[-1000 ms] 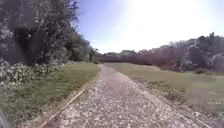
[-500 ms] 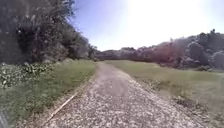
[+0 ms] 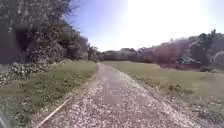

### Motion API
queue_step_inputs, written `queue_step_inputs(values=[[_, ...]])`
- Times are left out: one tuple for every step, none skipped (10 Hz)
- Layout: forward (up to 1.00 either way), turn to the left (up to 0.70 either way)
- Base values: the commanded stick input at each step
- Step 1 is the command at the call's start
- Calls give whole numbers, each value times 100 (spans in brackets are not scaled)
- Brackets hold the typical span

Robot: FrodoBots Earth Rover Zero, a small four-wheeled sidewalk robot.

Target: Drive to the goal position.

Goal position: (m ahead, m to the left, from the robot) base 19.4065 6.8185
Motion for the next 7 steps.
queue_step_inputs(values=[[85, 0], [85, 0], [85, 0], [85, 0], [85, 0], [85, 0], [85, 0]])
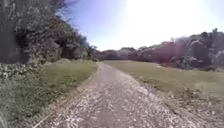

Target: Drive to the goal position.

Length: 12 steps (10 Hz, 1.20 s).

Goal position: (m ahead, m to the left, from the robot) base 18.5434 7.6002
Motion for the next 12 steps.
queue_step_inputs(values=[[85, 0], [85, 0], [85, 0], [85, 0], [85, 0], [85, 0], [85, 0], [85, 0], [85, 0], [85, 0], [85, 0], [85, 0]])
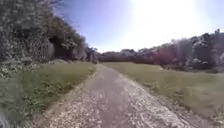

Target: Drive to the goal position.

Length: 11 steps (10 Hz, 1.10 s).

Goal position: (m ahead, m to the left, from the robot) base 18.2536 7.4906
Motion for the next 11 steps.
queue_step_inputs(values=[[85, 0], [85, 0], [85, 0], [85, 0], [85, 0], [85, 0], [85, 0], [85, 0], [85, 0], [85, 0], [85, 0]])
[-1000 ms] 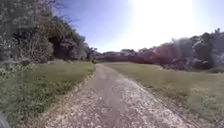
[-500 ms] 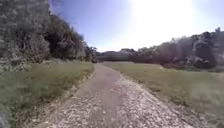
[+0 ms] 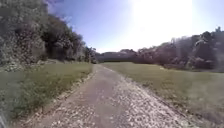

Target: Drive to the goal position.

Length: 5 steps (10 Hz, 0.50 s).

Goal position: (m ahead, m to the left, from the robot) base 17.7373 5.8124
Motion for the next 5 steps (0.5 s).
queue_step_inputs(values=[[85, 0], [85, 0], [85, 0], [85, 12], [85, 0]])
